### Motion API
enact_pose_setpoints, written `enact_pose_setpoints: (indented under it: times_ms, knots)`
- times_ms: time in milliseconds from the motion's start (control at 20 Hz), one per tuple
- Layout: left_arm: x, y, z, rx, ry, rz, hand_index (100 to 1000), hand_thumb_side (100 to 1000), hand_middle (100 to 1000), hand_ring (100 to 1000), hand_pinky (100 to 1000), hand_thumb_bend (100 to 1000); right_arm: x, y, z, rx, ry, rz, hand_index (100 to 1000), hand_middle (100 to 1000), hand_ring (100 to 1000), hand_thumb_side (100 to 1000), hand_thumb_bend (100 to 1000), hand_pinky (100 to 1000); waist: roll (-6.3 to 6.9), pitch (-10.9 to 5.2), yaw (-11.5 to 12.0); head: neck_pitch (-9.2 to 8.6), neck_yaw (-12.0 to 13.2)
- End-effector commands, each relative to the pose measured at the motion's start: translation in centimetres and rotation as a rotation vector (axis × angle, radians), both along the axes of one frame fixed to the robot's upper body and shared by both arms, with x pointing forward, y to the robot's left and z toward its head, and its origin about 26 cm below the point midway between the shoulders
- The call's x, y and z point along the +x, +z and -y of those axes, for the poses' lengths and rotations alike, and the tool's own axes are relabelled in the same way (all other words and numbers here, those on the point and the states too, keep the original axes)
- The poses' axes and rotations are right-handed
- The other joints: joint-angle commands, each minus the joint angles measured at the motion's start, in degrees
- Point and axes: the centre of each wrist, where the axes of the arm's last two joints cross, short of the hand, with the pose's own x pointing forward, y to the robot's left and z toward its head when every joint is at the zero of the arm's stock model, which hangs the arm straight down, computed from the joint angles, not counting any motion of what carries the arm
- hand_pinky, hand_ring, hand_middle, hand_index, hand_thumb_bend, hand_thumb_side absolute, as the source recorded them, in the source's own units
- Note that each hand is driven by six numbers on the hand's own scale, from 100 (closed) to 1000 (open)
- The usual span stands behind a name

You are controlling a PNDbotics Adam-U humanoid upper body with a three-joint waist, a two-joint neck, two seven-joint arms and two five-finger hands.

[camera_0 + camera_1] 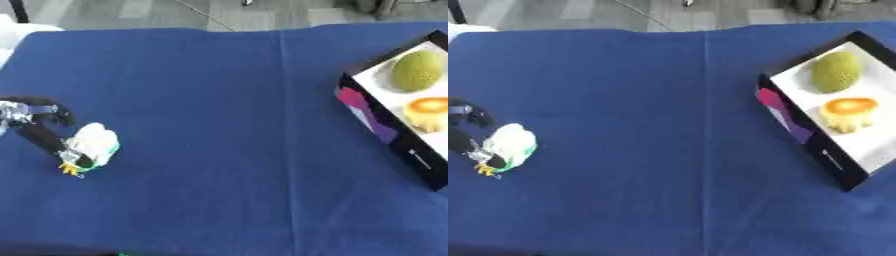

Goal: Pick up the objects with one hand, pass them to the other hand, and then place them into the box on the other side of the table.

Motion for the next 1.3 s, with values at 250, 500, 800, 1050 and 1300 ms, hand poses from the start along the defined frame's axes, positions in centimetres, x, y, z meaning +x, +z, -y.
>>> enact_pose_setpoints:
  times_ms: [250, 500, 800, 1050, 1300]
  knots:
    - [1.0, -0.6, -0.4, 0.023, 0.067, -0.052, 831, 531, 769, 902, 871, 766, -0.3, 0.8, -0.1, 0.064, -0.220, 0.021, 917, 844, 849, 280, 100, 713, -0.03, -1.42, -0.1, 0.44, 0.7]
    - [1.6, -1.7, -0.5, 0.081, 0.093, -0.040, 764, 497, 741, 876, 837, 645, -0.3, 0.8, -0.1, 0.067, -0.219, 0.020, 915, 842, 847, 280, 100, 712, -0.04, -1.49, -0.1, 0.50, 1.2]
    - [1.6, -2.0, -0.3, 0.080, 0.117, -0.003, 656, 300, 631, 770, 771, 205, -0.3, 0.7, -0.1, 0.074, -0.222, 0.023, 911, 840, 845, 285, 100, 711, 0.02, -1.64, -0.1, 0.48, 1.2]
    - [-0.4, 1.0, 1.4, -0.038, 0.049, 0.073, 643, 245, 617, 748, 769, 100, -0.4, 0.7, -0.2, 0.068, -0.219, 0.026, 908, 836, 843, 278, 100, 712, -0.02, -1.62, 0.0, 0.38, 0.8]
    - [-3.7, 5.4, 3.0, -0.072, -0.027, 0.178, 648, 253, 616, 742, 769, 100, -0.7, 0.8, -0.7, 0.054, -0.197, 0.026, 906, 834, 843, 268, 100, 714, -0.02, -1.65, 0.4, 0.37, 0.4]
